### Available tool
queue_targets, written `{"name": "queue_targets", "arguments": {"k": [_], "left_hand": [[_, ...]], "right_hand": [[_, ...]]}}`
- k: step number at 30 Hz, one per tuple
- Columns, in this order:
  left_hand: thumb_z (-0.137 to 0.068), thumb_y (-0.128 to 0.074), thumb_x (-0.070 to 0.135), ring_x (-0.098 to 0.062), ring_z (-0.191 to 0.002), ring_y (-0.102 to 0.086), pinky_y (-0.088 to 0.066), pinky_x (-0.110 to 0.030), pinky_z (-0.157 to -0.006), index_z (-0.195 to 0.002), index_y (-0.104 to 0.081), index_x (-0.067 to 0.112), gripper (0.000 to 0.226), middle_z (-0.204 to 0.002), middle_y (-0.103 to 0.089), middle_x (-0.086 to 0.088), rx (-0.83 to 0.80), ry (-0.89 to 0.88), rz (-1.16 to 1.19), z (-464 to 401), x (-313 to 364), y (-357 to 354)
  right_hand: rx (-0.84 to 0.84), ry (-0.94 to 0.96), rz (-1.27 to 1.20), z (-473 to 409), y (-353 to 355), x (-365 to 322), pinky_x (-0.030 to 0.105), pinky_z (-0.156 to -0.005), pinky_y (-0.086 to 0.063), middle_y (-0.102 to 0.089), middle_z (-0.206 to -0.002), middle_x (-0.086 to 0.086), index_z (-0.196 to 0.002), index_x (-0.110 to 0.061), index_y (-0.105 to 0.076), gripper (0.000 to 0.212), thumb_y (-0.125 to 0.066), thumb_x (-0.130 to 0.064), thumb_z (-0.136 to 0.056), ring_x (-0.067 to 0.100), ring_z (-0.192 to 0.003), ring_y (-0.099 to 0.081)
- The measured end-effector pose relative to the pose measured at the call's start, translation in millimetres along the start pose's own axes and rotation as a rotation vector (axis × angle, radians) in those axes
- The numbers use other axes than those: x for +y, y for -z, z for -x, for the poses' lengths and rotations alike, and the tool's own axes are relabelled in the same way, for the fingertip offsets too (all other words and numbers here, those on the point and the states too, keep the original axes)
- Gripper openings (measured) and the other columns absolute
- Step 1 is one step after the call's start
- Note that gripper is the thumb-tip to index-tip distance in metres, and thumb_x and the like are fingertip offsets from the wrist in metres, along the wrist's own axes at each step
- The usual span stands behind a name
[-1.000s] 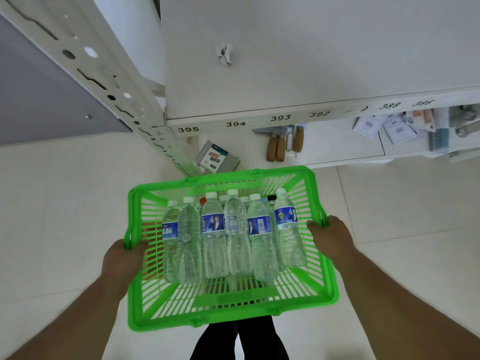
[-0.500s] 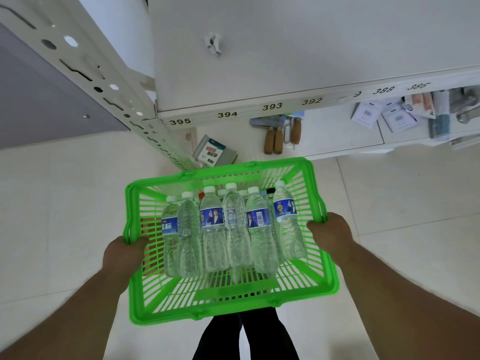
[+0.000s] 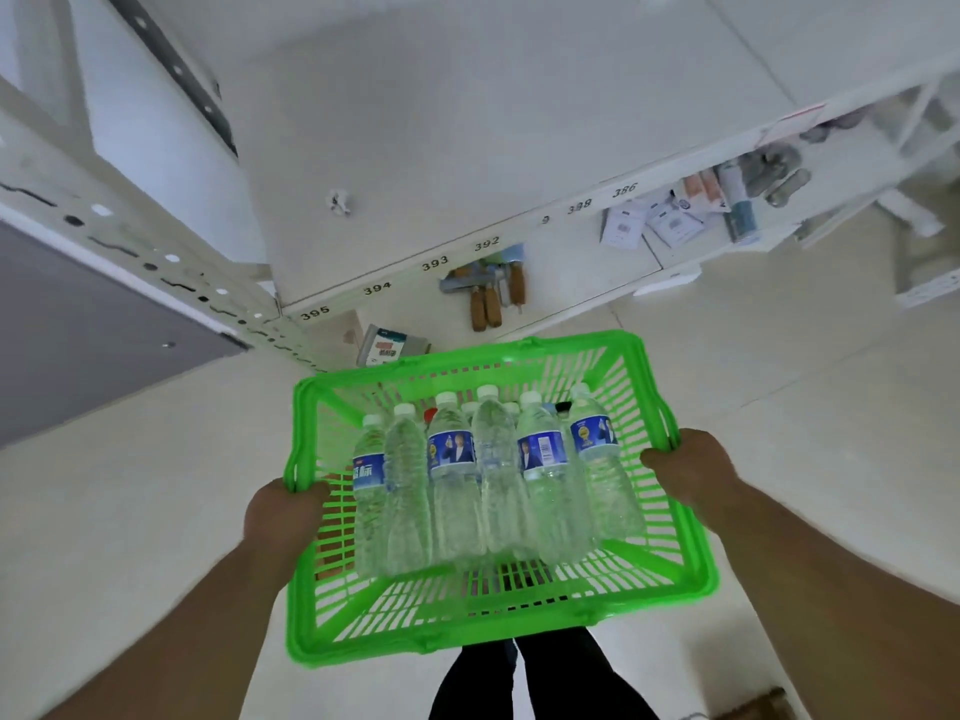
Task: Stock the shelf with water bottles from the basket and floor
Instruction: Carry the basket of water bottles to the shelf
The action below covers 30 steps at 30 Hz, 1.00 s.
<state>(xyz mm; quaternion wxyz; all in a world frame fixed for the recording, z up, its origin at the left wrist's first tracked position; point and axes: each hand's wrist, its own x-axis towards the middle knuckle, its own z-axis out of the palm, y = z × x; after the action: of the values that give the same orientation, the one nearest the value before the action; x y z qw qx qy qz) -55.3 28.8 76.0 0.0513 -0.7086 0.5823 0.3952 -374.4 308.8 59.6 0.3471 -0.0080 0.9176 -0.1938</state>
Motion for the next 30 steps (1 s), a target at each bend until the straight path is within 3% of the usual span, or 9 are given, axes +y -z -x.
{"name": "queue_targets", "arguments": {"k": [10,12,14,16,18,22,25,30], "left_hand": [[-0.081,-0.070,0.031,-0.034,-0.081,-0.062,-0.054,-0.040,-0.076,-0.093,-0.063,0.006,0.028,-0.086,-0.064,-0.017,-0.163,-0.324,-0.280,78.4,119.9,-56.8],[-0.080,-0.071,0.028,-0.031,-0.077,-0.063,-0.054,-0.038,-0.070,-0.096,-0.066,0.006,0.027,-0.088,-0.065,-0.016,-0.192,-0.389,-0.312,97.6,144.6,-82.3],[-0.085,-0.070,0.022,-0.025,-0.067,-0.056,-0.043,-0.029,-0.055,-0.095,-0.064,0.007,0.019,-0.086,-0.062,-0.014,-0.217,-0.455,-0.387,118.2,167.6,-111.8],[-0.087,-0.068,0.022,-0.022,-0.061,-0.052,-0.036,-0.027,-0.051,-0.092,-0.065,0.005,0.018,-0.077,-0.060,-0.012,-0.239,-0.514,-0.468,137.2,189.2,-145.8],[-0.087,-0.067,0.024,-0.024,-0.061,-0.054,-0.038,-0.030,-0.053,-0.093,-0.068,0.000,0.025,-0.070,-0.058,-0.010,-0.251,-0.567,-0.569,160.0,210.8,-181.1],[-0.086,-0.069,0.026,-0.033,-0.084,-0.061,-0.047,-0.035,-0.072,-0.104,-0.069,-0.005,0.036,-0.091,-0.065,-0.021,-0.257,-0.633,-0.656,212.1,251.2,-258.2],[-0.088,-0.067,0.028,-0.034,-0.090,-0.063,-0.041,-0.032,-0.071,-0.108,-0.069,-0.002,0.036,-0.097,-0.066,-0.021,-0.300,-0.688,-0.741,253.9,281.3,-315.9],[-0.086,-0.069,0.029,-0.028,-0.076,-0.057,-0.041,-0.031,-0.068,-0.102,-0.071,-0.003,0.036,-0.086,-0.061,-0.018,-0.334,-0.732,-0.786,316.7,332.7,-403.5]], "right_hand": [[0.154,-0.244,-0.237,63.2,92.4,122.9,0.028,-0.054,-0.040,-0.061,-0.067,0.009,-0.079,-0.008,-0.065,0.017,-0.072,-0.023,-0.079,0.027,-0.065,-0.060],[0.186,-0.298,-0.293,66.2,107.6,154.6,0.029,-0.056,-0.042,-0.063,-0.069,0.012,-0.079,-0.006,-0.066,0.017,-0.073,-0.022,-0.078,0.029,-0.067,-0.062],[0.207,-0.355,-0.344,65.9,122.5,187.3,0.030,-0.058,-0.044,-0.065,-0.072,0.015,-0.082,-0.003,-0.068,0.019,-0.073,-0.021,-0.077,0.030,-0.068,-0.064],[0.221,-0.407,-0.394,62.2,137.9,222.0,0.031,-0.060,-0.046,-0.066,-0.074,0.016,-0.083,-0.003,-0.068,0.020,-0.074,-0.021,-0.077,0.031,-0.070,-0.065],[0.231,-0.449,-0.428,56.7,153.8,256.4,0.031,-0.060,-0.046,-0.067,-0.076,0.016,-0.084,-0.003,-0.068,0.021,-0.074,-0.022,-0.077,0.031,-0.072,-0.066],[0.255,-0.528,-0.500,43.7,192.8,324.4,0.030,-0.058,-0.044,-0.066,-0.073,0.016,-0.084,-0.002,-0.067,0.023,-0.074,-0.022,-0.077,0.033,-0.073,-0.067],[0.263,-0.577,-0.536,33.5,229.4,370.7,0.029,-0.057,-0.043,-0.065,-0.072,0.014,-0.085,-0.003,-0.067,0.022,-0.073,-0.023,-0.079,0.031,-0.071,-0.065],[0.306,-0.643,-0.556,11.8,291.3,433.8,0.029,-0.057,-0.042,-0.066,-0.078,0.015,-0.088,-0.005,-0.067,0.024,-0.073,-0.026,-0.079,0.031,-0.074,-0.064]]}}
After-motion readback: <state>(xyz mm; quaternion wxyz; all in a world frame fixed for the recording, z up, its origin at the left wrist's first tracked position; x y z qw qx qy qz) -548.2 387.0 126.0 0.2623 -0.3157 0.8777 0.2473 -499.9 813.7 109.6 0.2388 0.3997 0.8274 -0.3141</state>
